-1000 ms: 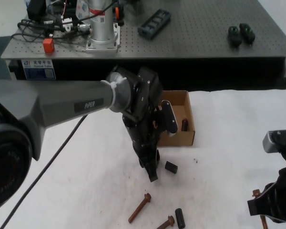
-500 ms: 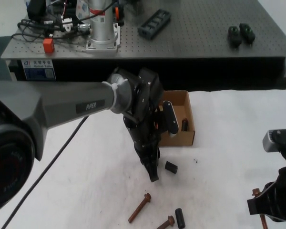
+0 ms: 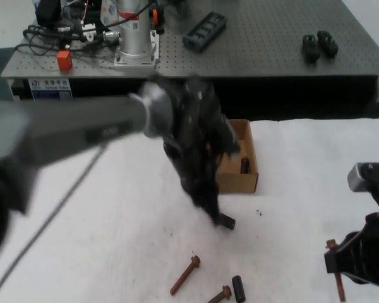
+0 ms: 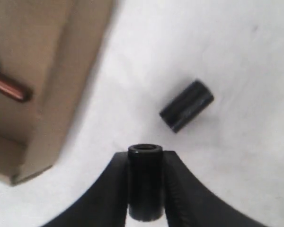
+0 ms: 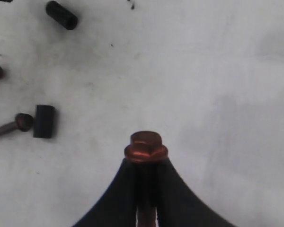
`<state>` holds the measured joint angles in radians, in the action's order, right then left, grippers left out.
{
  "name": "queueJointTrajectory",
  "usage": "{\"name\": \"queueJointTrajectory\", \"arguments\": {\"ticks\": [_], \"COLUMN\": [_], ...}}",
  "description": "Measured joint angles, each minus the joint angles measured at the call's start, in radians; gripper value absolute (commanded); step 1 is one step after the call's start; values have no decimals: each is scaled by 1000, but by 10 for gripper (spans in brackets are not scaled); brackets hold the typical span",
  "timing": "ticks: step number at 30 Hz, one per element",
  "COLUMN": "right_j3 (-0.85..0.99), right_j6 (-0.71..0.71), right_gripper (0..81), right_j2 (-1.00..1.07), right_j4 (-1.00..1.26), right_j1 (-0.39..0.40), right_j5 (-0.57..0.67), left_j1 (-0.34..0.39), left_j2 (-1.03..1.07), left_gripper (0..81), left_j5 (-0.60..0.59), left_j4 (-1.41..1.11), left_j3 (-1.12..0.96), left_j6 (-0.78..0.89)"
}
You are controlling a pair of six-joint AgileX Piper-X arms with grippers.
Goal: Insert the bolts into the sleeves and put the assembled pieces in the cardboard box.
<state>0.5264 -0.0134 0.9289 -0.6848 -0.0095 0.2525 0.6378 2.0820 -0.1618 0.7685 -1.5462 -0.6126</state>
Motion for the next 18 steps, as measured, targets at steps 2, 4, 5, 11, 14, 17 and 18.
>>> {"name": "queueJointTrajectory", "arguments": {"ticks": [2,4,5,11,14,17,18], "right_j3": [-9,-23,-30,-61,-60,-44,-33], "right_j6": [-17,-69,-103,-426,-585,-729,-749], "right_gripper": [23,23,23,23,23,23,23], "right_j2": [-29,-67,-89,-141,-125,-75,-58], "right_j4": [50,148,209,616,901,1148,1178], "right_j1": [0,0,0,0,40,116,139], "right_j5": [23,82,108,306,356,403,413], "left_j1": [-9,-32,-43,-78,-72,-72,-72], "left_j2": [-102,-217,-282,-658,-787,-852,-878], "left_gripper": [6,6,6,6,6,6,6], "left_j5": [-58,-137,-166,-399,-623,-754,-794], "left_j4": [-29,-93,-124,-576,-870,-1014,-1051], "left_j3": [18,66,96,546,742,804,813], "left_j6": [140,244,287,493,654,767,792]}}
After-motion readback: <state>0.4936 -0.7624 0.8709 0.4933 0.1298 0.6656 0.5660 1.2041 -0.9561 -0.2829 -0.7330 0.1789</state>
